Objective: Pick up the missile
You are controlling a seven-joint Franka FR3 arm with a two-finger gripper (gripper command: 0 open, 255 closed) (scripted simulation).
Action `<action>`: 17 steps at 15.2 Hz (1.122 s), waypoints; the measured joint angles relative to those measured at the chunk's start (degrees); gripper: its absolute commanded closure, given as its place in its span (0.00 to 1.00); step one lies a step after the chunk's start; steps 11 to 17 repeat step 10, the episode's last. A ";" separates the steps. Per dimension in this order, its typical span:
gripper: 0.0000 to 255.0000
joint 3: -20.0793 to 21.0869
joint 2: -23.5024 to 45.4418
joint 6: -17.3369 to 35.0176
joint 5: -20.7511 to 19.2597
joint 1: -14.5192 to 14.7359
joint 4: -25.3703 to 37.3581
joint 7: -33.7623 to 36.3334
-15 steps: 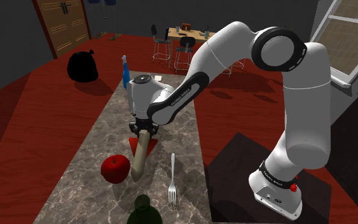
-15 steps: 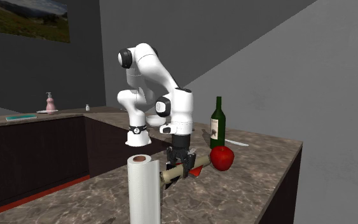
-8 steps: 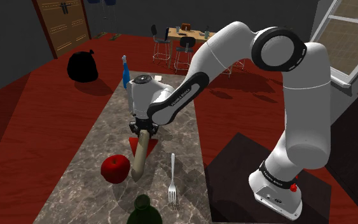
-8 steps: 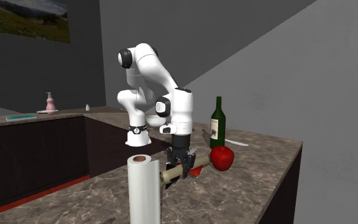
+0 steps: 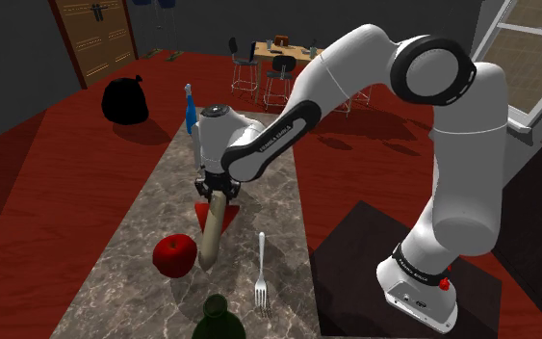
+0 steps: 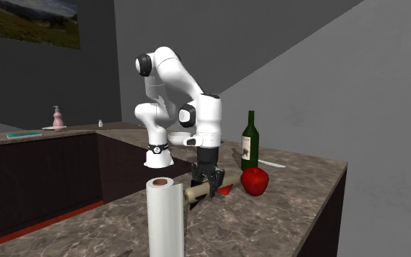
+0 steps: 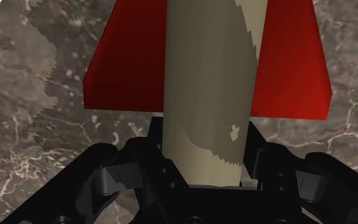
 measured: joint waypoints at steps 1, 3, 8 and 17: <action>1.00 0.22 -0.63 -0.44 0.31 -0.10 -0.16 -0.14; 1.00 0.63 -1.71 -1.65 1.00 -0.40 0.06 -0.71; 1.00 1.49 -4.11 -4.55 2.58 -0.96 0.73 -1.91; 1.00 1.75 -4.93 -5.48 3.09 -1.14 0.91 -2.31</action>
